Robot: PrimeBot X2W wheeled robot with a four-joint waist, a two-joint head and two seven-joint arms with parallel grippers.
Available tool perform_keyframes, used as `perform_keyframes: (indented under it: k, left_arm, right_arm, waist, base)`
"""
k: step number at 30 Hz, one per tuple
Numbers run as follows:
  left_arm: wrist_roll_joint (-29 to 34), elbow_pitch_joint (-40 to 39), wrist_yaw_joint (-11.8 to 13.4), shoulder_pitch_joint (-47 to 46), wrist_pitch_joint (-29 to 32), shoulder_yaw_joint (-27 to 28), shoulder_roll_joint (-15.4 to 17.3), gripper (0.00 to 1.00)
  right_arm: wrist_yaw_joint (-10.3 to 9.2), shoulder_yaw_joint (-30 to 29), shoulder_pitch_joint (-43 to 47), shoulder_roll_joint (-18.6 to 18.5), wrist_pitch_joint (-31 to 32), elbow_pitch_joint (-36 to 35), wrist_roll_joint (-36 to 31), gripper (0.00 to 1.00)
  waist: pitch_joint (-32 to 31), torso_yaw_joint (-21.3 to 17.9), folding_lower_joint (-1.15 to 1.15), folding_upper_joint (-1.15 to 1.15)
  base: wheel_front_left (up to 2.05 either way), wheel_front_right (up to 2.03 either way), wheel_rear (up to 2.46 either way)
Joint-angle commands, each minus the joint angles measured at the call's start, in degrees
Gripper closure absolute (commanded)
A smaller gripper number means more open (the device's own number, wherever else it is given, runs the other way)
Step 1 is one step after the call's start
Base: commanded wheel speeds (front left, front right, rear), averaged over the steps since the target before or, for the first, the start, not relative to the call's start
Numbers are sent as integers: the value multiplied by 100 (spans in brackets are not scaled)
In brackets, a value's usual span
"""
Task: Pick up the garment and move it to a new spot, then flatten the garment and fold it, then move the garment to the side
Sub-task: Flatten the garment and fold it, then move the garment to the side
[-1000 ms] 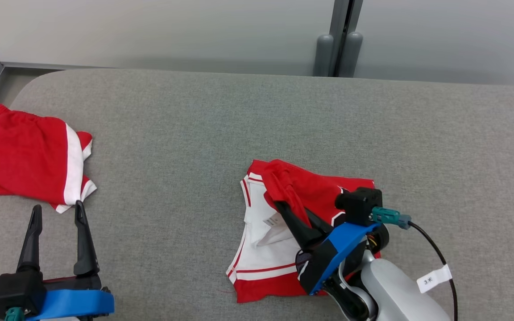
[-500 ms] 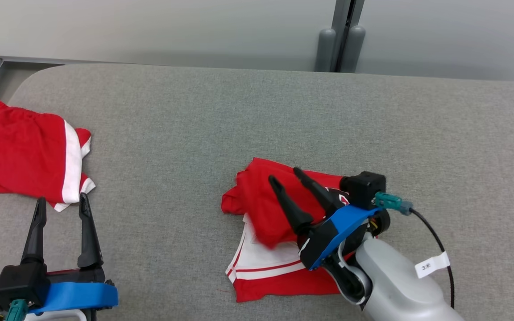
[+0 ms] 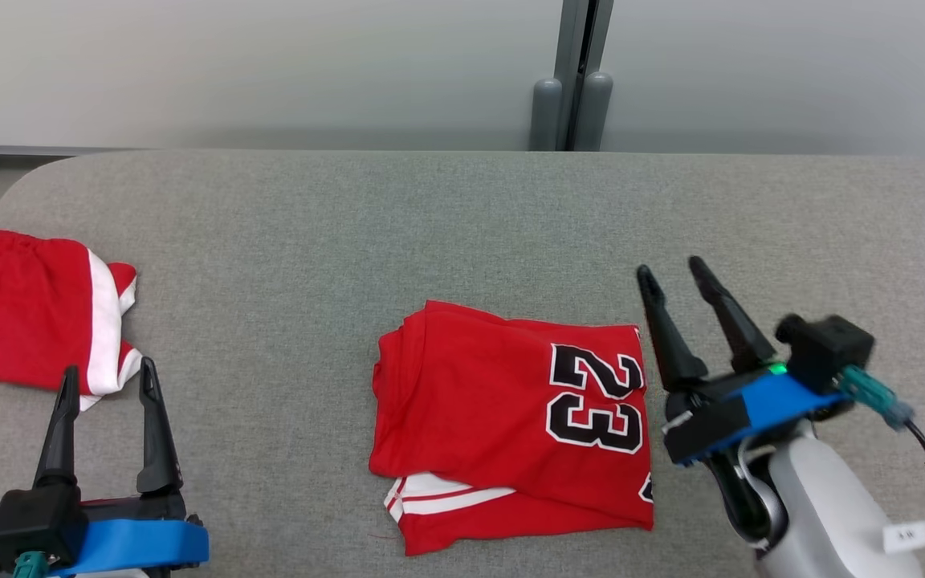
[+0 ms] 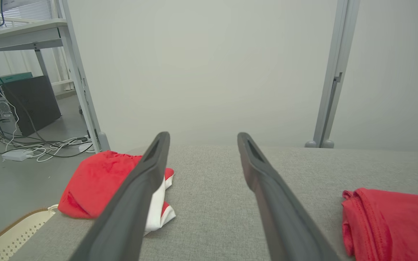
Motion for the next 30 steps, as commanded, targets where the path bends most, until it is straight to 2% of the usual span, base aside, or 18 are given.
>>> perform_keyframes:
  k: [1,8,13,21,30]
  left_arm:
    - [17,-18,21,71,-24,18,22,0]
    - [25,-34,19,130,-24,-7,23,0]
    - [21,-28,20,185,-24,-37,19,0]
    - [19,59,22,193,-24,-98,28,0]
    - [38,168,12,366,-24,-138,69,0]
  right_arm:
    - [3,-201,309,-41,-28,-303,-249,0]
    - [3,-1110,1523,155,-30,-1458,-941,0]
    - [3,-1400,2117,307,-30,-1920,-1184,0]
    - [3,-1564,2457,408,-30,-2080,-1319,0]
    - [3,-1590,2679,422,-31,-1916,-1455,0]
  waist:
    - [-34,-29,0,0]
    - [-107,-71,0,0]
    - [-136,-94,0,0]
    - [-217,-90,0,0]
    - [-430,-58,0,0]
  base:
    - [0,0,0]
    - [0,0,0]
    - [0,0,0]
    - [0,0,0]
    - [0,0,0]
